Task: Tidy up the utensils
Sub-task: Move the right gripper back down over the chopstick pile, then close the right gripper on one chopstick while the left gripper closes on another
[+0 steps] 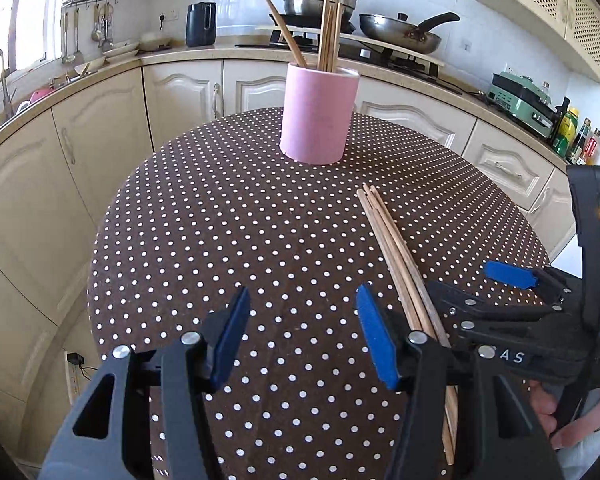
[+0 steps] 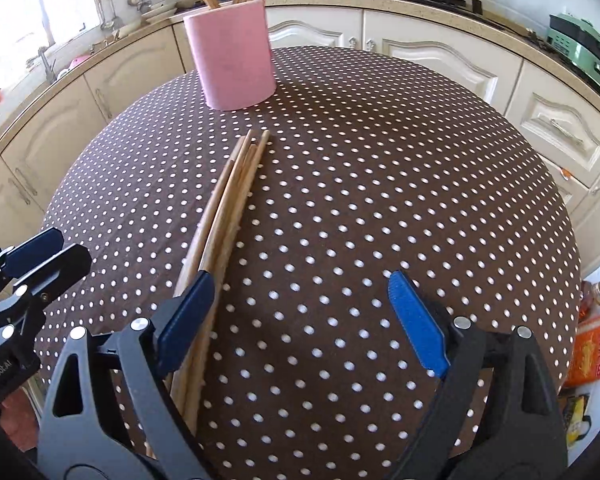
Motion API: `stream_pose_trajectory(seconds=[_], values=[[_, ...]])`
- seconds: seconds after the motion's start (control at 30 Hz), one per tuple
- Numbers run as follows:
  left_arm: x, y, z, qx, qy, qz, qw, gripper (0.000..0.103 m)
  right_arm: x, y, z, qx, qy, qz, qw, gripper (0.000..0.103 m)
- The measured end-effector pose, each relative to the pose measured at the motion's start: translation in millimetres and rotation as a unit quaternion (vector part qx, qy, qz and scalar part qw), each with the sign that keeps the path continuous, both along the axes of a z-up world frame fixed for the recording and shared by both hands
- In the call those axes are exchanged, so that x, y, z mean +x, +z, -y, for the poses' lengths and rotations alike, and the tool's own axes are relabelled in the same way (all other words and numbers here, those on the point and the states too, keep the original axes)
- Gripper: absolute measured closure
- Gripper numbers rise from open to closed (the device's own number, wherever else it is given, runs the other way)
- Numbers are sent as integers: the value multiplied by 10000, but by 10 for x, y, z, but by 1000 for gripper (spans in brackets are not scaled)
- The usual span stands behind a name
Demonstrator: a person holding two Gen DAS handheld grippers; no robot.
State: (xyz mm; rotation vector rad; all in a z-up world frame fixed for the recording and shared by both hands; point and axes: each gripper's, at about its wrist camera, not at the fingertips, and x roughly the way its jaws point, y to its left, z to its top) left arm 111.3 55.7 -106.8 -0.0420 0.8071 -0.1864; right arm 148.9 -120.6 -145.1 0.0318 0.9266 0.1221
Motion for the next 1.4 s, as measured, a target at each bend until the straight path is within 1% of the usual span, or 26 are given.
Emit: stream_pose_trajectory(seconds=[0.13,0.2,0.23,0.3,0.4,0.5,0.57,0.6,0.63,0.7,0.77,0.8,0.83,0.9,0.97,1.1,1.2,1.27,1.3,1.4], values=[[70,15,-27,-25,9,-27,10000,48,107,-7,-98,-52,-50,54,10000,18],[91,13,-50,-35,13,-62,10000,48,145,-2,-104,-80,-90,101,9999,28],[101,7,-56,-42,11,-80,10000,48,155,3,-112,-78,-50,115,9999,30],[120,-6,-67,-41,13,-109,9999,48,151,15,-121,-59,32,120,9999,41],[154,-18,-81,-30,55,-155,9999,48,80,20,-148,-69,107,166,9998,50],[175,-13,-94,-66,52,-158,9998,48,8,31,-136,-12,112,163,9998,58],[183,-16,-97,-93,30,-164,9998,48,-7,34,-151,-48,150,113,9998,58],[190,-18,-94,-117,9,-171,9998,48,22,28,-169,-207,85,94,9997,67],[199,-16,-85,-135,-8,-178,9998,48,69,28,-219,-456,10,158,9988,69],[208,-9,-71,-174,-29,-181,9997,48,145,21,-229,-448,15,181,9988,70],[222,5,-38,-239,-79,-194,9995,48,193,22,-225,-428,32,198,9989,80],[228,12,-17,-272,-117,-205,9994,48,197,21,-213,-431,28,222,9988,88],[237,20,11,-311,-174,-217,9991,48,186,17,-180,-382,42,251,9989,93],[272,30,86,-402,-343,-268,9982,48,158,25,-88,-129,43,235,9996,94],[317,28,181,-441,-505,-354,9971,47,133,20,37,243,58,210,9995,95],[424,-25,364,-314,-625,-581,9959,47,131,10,198,721,82,168,9972,95],[490,-80,494,-120,-621,-726,9954,47,147,-1,293,1016,89,135,9947,95],[537,-131,556,50,-539,-837,9950,46,152,-9,363,1209,89,114,9926,95],[544,-130,584,144,-488,-823,9953,46,162,-13,406,1284,94,104,9916,95],[569,-126,662,553,-242,-840,9946,45,159,-28,492,1511,90,77,9884,95]])
